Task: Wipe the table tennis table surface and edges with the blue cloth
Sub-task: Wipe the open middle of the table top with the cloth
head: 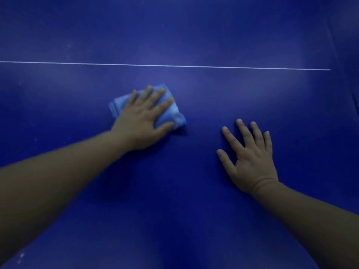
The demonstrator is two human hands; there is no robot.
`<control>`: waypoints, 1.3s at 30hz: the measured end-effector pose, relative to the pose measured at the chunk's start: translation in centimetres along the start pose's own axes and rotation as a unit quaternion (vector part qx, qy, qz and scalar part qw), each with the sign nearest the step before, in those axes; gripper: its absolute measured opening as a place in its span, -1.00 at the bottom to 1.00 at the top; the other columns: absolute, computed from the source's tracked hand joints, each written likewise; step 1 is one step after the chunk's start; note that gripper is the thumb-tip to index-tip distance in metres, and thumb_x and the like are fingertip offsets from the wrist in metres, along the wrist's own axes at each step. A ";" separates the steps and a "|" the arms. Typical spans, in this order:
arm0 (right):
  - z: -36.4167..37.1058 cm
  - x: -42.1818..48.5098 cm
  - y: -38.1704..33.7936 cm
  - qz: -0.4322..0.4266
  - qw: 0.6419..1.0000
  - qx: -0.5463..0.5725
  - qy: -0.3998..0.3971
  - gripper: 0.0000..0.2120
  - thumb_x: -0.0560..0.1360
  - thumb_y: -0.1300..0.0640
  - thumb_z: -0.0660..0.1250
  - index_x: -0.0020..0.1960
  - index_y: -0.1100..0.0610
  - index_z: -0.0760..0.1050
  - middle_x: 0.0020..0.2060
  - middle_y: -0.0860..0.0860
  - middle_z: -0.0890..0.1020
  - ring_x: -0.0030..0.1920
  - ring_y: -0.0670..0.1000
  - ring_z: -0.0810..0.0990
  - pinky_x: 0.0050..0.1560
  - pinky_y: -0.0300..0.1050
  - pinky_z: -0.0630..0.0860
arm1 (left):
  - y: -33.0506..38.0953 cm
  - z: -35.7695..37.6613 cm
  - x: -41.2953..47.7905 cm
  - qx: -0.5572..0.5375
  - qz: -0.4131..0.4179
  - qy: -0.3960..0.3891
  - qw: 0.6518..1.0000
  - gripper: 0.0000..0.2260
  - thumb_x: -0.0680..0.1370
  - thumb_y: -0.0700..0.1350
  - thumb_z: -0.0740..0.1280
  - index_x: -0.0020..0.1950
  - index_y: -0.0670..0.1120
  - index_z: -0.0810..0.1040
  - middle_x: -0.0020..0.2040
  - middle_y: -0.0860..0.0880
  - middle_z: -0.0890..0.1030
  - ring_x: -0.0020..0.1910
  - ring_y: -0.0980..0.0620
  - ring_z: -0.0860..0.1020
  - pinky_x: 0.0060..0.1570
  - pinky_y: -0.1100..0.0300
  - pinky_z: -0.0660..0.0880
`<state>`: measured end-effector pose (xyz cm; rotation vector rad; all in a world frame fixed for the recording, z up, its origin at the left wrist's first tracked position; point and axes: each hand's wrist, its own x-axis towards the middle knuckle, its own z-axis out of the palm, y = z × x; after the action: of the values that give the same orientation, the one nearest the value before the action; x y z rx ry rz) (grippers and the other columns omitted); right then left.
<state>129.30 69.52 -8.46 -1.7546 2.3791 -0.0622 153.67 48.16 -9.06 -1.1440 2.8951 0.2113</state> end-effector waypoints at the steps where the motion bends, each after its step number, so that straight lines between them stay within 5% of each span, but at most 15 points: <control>1: 0.0 0.0 0.0 -0.001 1.000 0.001 -0.002 -0.36 0.57 -0.35 -0.06 0.60 -0.15 0.16 0.61 0.02 0.14 0.61 0.18 0.01 0.56 0.31 -0.06 | -1.6 -0.5 1.2 0.004 -0.049 0.001 0.999 -0.26 0.53 0.42 -0.08 0.61 0.08 0.20 0.64 -0.05 0.13 0.62 -0.15 0.06 0.54 -0.20 -0.06; 3: 0.0 0.0 -0.1 0.000 1.000 0.000 -0.003 -0.36 0.57 -0.35 -0.06 0.60 -0.15 0.15 0.61 0.01 0.13 0.61 0.18 -0.01 0.56 0.31 -0.07 | -4.5 -1.3 3.4 0.006 -0.187 0.005 0.982 -0.23 0.50 0.43 -0.13 0.62 0.08 0.17 0.65 -0.06 0.10 0.62 -0.16 0.03 0.54 -0.24 -0.06; 5: 0.0 0.0 0.0 0.003 1.000 -0.002 -0.006 -0.35 0.57 -0.36 -0.08 0.60 -0.16 0.13 0.61 0.00 0.11 0.61 0.17 -0.03 0.56 0.30 -0.09 | -3.8 -1.2 3.9 -0.001 -0.232 0.015 0.973 -0.23 0.51 0.42 -0.15 0.63 0.08 0.13 0.65 -0.06 0.07 0.62 -0.17 0.01 0.54 -0.25 -0.07; 11: -0.1 0.0 -0.1 0.005 1.000 -0.003 -0.010 -0.36 0.57 -0.36 -0.09 0.60 -0.17 0.11 0.62 0.00 0.09 0.61 0.16 -0.04 0.57 0.29 -0.10 | 1.3 0.9 -4.1 0.000 0.004 0.018 1.000 -0.32 0.57 0.41 -0.03 0.61 0.09 0.23 0.64 -0.03 0.15 0.62 -0.14 0.08 0.53 -0.23 -0.03; 16: 0.0 0.0 0.0 0.006 1.000 -0.001 -0.007 -0.35 0.56 -0.36 -0.10 0.60 -0.18 0.11 0.62 -0.01 0.10 0.61 0.16 -0.04 0.57 0.28 -0.12 | -6.8 -1.7 1.2 0.005 -0.215 0.009 0.977 -0.20 0.47 0.46 -0.15 0.62 0.10 0.16 0.65 -0.03 0.07 0.62 -0.15 0.01 0.52 -0.29 -0.07; 19: 0.0 0.0 0.0 0.004 1.000 0.000 -0.007 -0.35 0.56 -0.36 -0.10 0.60 -0.17 0.11 0.62 0.00 0.10 0.61 0.17 -0.04 0.56 0.28 -0.11 | -2.8 -0.3 -1.6 0.009 -0.164 0.015 0.986 -0.23 0.51 0.44 -0.10 0.62 0.07 0.19 0.65 -0.05 0.10 0.62 -0.16 0.02 0.53 -0.28 -0.06; 23: 0.0 0.0 0.1 0.004 1.000 -0.002 -0.011 -0.35 0.57 -0.36 -0.09 0.60 -0.17 0.12 0.61 0.01 0.11 0.61 0.18 -0.03 0.56 0.30 -0.10 | 3.8 1.8 -12.2 0.007 0.013 0.027 1.000 -0.35 0.61 0.37 0.02 0.62 0.08 0.20 0.66 -0.03 0.09 0.63 -0.15 0.03 0.53 -0.26 -0.03; 26: 0.0 0.0 0.0 0.007 1.000 -0.004 -0.011 -0.35 0.56 -0.36 -0.09 0.60 -0.17 0.12 0.62 0.01 0.10 0.61 0.18 -0.03 0.56 0.30 -0.10 | 1.9 1.4 -12.0 0.015 0.072 0.013 0.997 -0.36 0.60 0.38 0.02 0.60 0.10 0.24 0.64 -0.03 0.14 0.62 -0.15 0.08 0.52 -0.29 0.01; 29: 0.0 0.1 0.0 0.007 1.000 -0.006 -0.013 -0.34 0.55 -0.37 -0.10 0.60 -0.18 0.13 0.62 0.00 0.10 0.61 0.17 -0.03 0.56 0.29 -0.10 | -3.0 -0.7 -4.4 0.012 -0.043 0.012 0.999 -0.25 0.54 0.44 -0.06 0.58 0.04 0.30 0.62 -0.09 0.21 0.60 -0.21 0.15 0.50 -0.31 0.03; 33: 0.0 0.1 -0.2 0.012 1.000 -0.010 -0.007 -0.34 0.55 -0.37 -0.11 0.60 -0.18 0.13 0.62 -0.01 0.10 0.61 0.16 -0.04 0.56 0.28 -0.12 | -7.1 -1.8 1.4 0.004 -0.194 0.009 0.981 -0.20 0.48 0.44 -0.14 0.63 0.06 0.16 0.65 -0.06 0.07 0.62 -0.16 0.01 0.53 -0.28 -0.06; 36: 0.0 0.1 -0.1 0.007 1.000 -0.011 -0.015 -0.34 0.55 -0.37 -0.11 0.60 -0.18 0.12 0.62 -0.01 0.09 0.61 0.16 -0.04 0.57 0.27 -0.13 | -3.2 -0.6 -2.8 0.014 -0.172 0.027 0.985 -0.25 0.53 0.40 -0.08 0.62 0.01 0.22 0.64 -0.11 0.13 0.61 -0.22 0.07 0.52 -0.28 -0.01; 39: 0.1 0.1 0.1 0.007 1.000 -0.016 -0.018 -0.34 0.55 -0.37 -0.10 0.60 -0.18 0.11 0.62 0.00 0.07 0.61 0.16 -0.05 0.57 0.27 -0.13 | 2.1 1.6 -13.7 0.014 -0.064 0.031 0.997 -0.33 0.60 0.34 0.03 0.62 0.02 0.22 0.65 -0.09 0.12 0.62 -0.20 0.06 0.52 -0.27 0.02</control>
<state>129.17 69.49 -8.63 -1.7391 2.3793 0.0104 162.17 59.20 -9.42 -1.3483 2.8529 0.1354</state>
